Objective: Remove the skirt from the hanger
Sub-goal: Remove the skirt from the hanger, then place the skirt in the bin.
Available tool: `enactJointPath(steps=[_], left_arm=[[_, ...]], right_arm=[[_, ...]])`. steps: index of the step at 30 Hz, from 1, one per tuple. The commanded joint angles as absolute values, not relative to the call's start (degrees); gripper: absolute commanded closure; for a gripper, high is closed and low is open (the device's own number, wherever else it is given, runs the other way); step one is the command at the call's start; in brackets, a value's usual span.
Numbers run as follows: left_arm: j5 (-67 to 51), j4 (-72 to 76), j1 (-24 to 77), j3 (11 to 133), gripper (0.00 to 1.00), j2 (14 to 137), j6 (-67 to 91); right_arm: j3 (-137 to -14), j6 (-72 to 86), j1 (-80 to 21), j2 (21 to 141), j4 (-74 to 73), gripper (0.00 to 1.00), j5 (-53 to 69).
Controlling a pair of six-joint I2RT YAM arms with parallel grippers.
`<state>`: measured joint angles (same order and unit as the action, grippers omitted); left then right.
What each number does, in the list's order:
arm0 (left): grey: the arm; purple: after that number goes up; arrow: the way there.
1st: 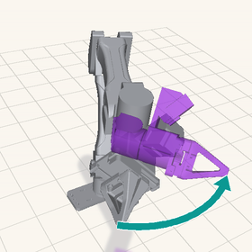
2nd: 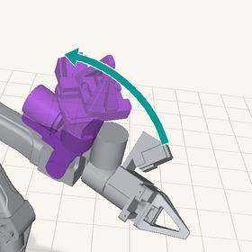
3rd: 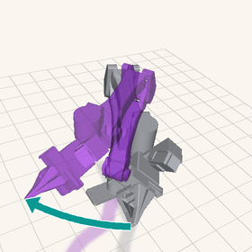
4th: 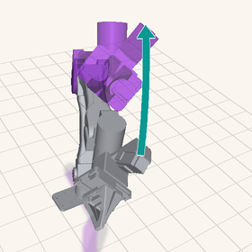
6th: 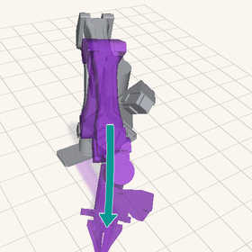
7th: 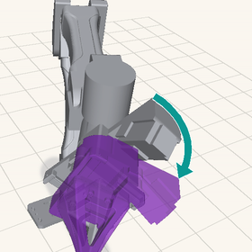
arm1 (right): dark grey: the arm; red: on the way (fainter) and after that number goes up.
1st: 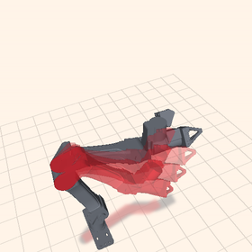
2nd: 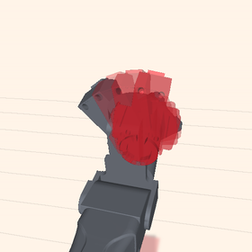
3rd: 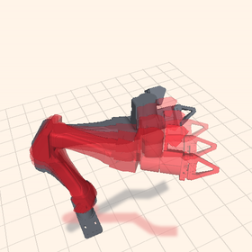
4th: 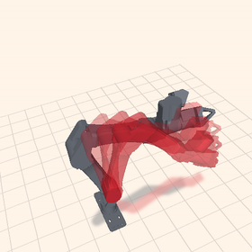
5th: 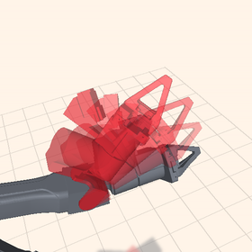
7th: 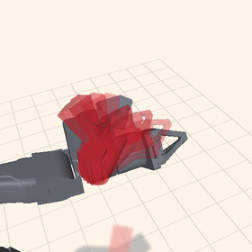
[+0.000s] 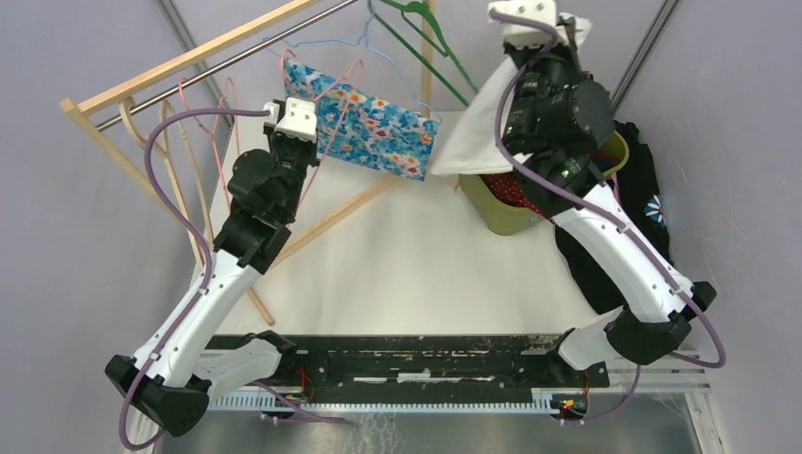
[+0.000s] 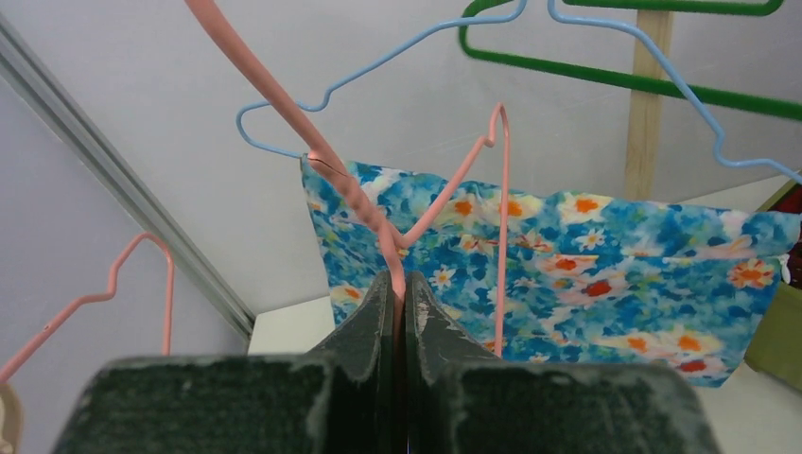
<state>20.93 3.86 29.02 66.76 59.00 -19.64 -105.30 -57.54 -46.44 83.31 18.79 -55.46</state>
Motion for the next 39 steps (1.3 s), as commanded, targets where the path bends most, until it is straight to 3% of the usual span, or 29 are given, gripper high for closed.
enactJointPath(steps=[1,7,16,22,26,32,36,37,39], left_arm=[[22.4,9.0,29.0,66.1,0.97,58.8,-23.3],[22.7,9.0,29.0,65.4,0.97,58.2,-23.2],[23.5,7.7,29.0,65.3,0.97,56.9,-23.0],[25.6,5.0,29.0,65.7,0.97,55.5,-24.0],[27.9,2.9,29.0,66.3,0.97,54.6,-24.4],[32.3,1.7,29.0,66.4,0.97,53.5,-24.8],[34.5,2.2,29.0,67.6,0.97,54.5,-25.3],[35.3,2.6,28.9,68.0,0.97,54.9,-25.6],[36.7,3.6,29.0,69.0,0.97,55.8,-26.4]], right_arm=[[-110.3,-52.2,-39.0,84.2,15.7,0.99,-55.5],[-111.3,-36.1,-26.8,87.5,1.9,0.99,-52.5],[-109.1,-14.8,-16.5,95.9,-10.4,0.99,-44.5],[-96.2,1.4,-13.3,100.3,-15.5,0.99,-41.4],[-89.3,18.1,-11.5,103.3,-20.8,0.99,-31.2],[-83.1,39.0,-10.5,108.7,-20.3,0.99,-17.3],[-83.2,41.9,-9.8,112.0,-21.3,0.99,-13.7],[-85.3,40.5,-9.7,112.7,-23.1,0.90,-13.6],[-89.5,37.7,-9.8,112.7,-27.5,0.63,-15.2]])
